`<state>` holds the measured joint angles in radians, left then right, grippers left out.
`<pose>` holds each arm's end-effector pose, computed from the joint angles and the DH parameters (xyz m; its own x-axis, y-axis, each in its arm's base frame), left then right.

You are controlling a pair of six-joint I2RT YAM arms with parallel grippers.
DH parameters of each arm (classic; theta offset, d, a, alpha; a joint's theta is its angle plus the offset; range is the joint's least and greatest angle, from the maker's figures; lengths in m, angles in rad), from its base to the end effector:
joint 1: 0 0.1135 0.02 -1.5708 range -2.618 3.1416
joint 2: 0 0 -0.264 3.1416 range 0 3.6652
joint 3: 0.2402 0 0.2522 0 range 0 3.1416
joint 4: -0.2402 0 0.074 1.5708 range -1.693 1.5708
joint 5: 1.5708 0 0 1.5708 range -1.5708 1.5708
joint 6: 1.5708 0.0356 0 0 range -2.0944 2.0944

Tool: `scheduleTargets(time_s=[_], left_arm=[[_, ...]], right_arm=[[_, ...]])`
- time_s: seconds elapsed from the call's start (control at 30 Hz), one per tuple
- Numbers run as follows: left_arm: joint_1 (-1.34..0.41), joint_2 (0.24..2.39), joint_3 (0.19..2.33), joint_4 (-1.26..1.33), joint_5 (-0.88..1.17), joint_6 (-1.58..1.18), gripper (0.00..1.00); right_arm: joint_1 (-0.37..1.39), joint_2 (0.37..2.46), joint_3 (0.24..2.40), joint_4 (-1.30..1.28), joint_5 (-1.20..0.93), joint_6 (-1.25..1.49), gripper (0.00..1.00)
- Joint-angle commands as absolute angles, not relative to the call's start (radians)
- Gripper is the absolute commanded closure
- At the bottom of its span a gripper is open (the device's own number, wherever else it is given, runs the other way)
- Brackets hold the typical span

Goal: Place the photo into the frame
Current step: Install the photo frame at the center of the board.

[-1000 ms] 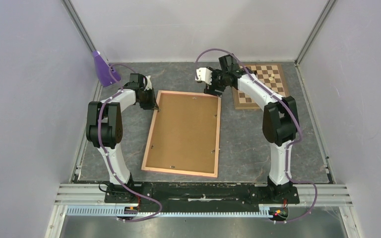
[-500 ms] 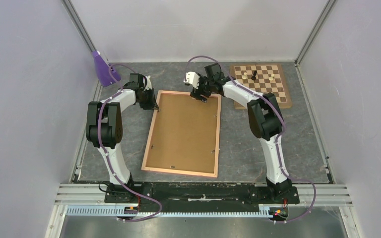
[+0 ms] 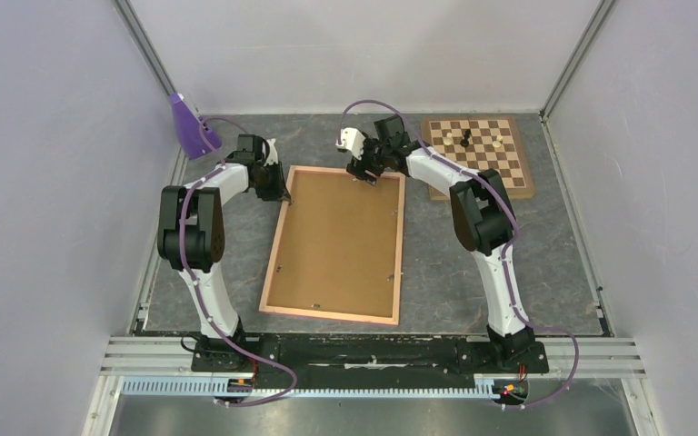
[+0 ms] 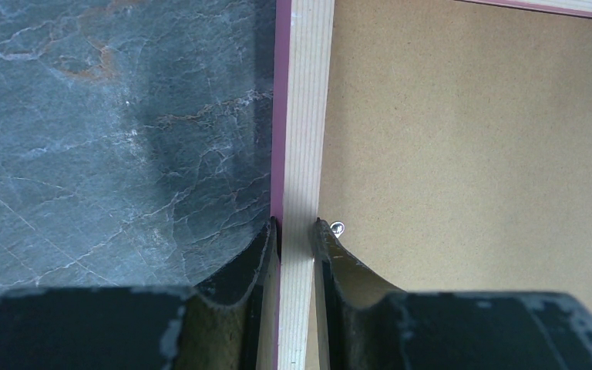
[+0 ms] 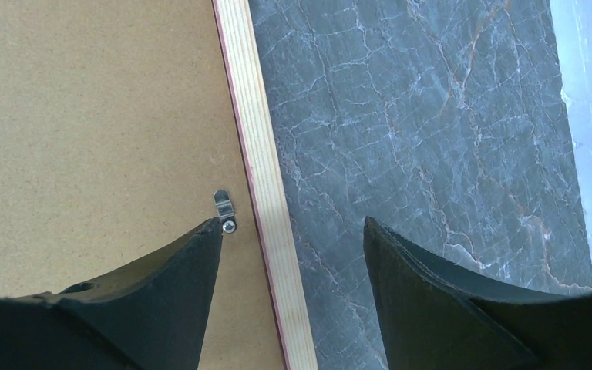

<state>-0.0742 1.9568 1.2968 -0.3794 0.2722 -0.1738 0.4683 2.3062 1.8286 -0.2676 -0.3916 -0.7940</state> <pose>0.4027 -0.0395 0.1619 -0.8826 -0.1014 -0.4590 0.0555 0.9472 -0.3159 0.4586 0.2472 0.1775 0.0519 -0.7125 -0.6998 -0.8995 0.2711 -0.3427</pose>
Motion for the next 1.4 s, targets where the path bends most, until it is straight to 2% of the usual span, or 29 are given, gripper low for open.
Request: scheduleTargets(time_s=[0.0, 0.57, 0.93, 1.37], left_arm=[[-0.084, 1.990, 1.274, -0.396, 0.282, -0.209, 0.98], [-0.085, 1.985, 1.272, -0.396, 0.282, -0.207, 0.98], [-0.085, 1.985, 1.272, -0.396, 0.285, -0.207, 0.98], [-0.084, 1.983, 1.269, -0.395, 0.287, -0.208, 0.98]], right_arm=[[0.471, 2.325, 1.873, -0.219, -0.409, -0.758, 0.30], [0.477, 2.364, 1.876, -0.189, -0.417, -0.703, 0.32], [0.477, 2.363, 1.867, -0.183, -0.355, -0.686, 0.46], [0.477, 2.335, 1.831, -0.156, -0.219, -0.621, 0.56]])
